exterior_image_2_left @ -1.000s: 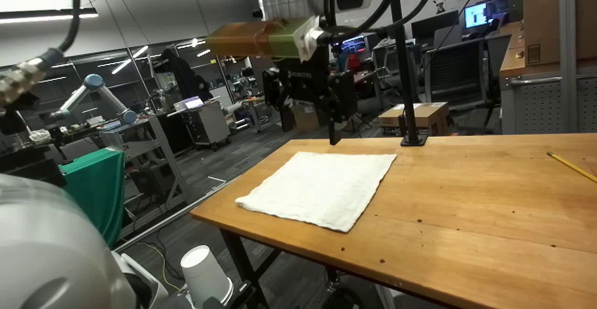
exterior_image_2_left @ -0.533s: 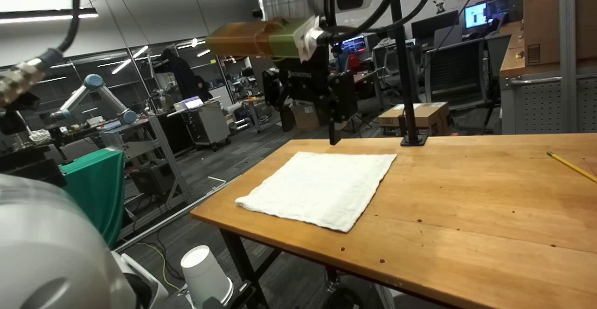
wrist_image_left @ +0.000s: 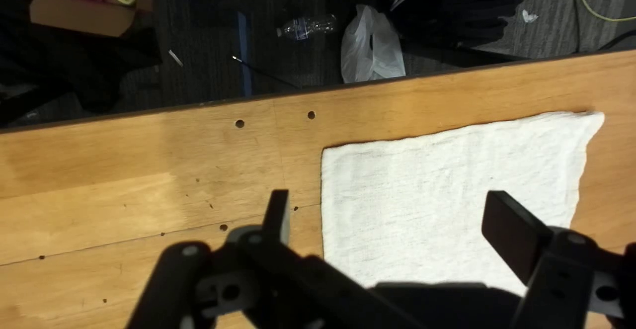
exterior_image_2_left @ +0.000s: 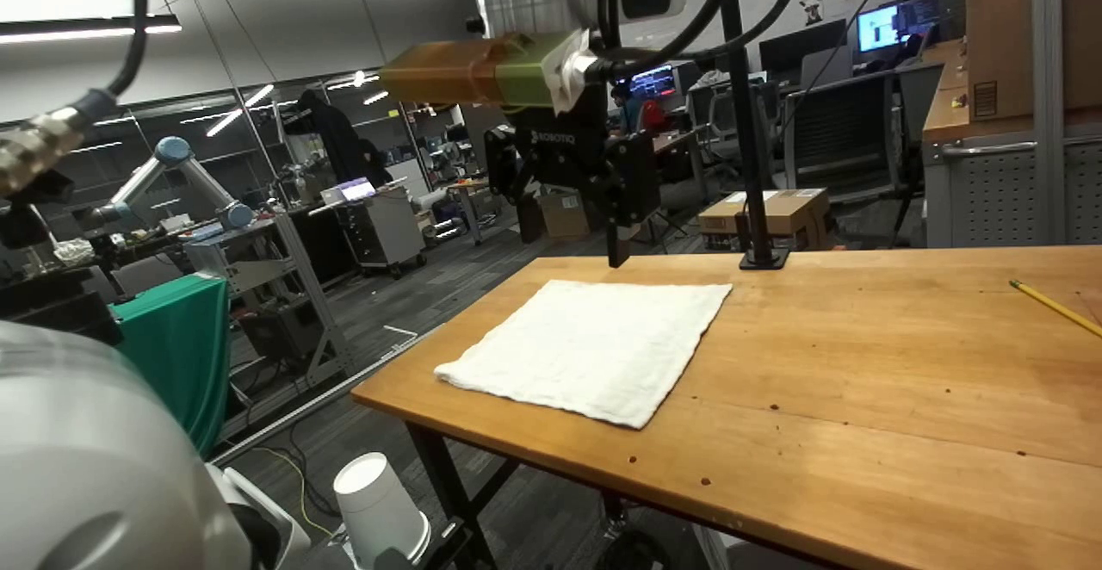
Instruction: Fold the white towel
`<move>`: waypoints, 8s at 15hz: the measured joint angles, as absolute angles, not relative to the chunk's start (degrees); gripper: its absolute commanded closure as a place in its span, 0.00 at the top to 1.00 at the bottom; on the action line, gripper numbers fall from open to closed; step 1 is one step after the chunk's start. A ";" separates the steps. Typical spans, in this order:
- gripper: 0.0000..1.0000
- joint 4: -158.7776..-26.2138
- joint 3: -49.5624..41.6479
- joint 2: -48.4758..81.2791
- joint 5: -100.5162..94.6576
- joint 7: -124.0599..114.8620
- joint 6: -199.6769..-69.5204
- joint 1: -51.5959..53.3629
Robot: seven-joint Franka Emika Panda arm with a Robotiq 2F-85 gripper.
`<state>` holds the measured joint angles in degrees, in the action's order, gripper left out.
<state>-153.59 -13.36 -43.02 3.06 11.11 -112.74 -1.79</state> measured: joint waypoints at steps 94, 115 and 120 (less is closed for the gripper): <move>0.03 -139.01 -4.67 11.41 -3.06 -23.16 -143.85 0.89; 0.03 -104.19 3.50 23.39 -15.64 -41.79 -115.68 19.00; 0.03 -91.97 4.22 29.52 -15.76 -41.84 -110.37 23.45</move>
<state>-91.97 4.22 29.52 -15.76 -41.84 -110.37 23.45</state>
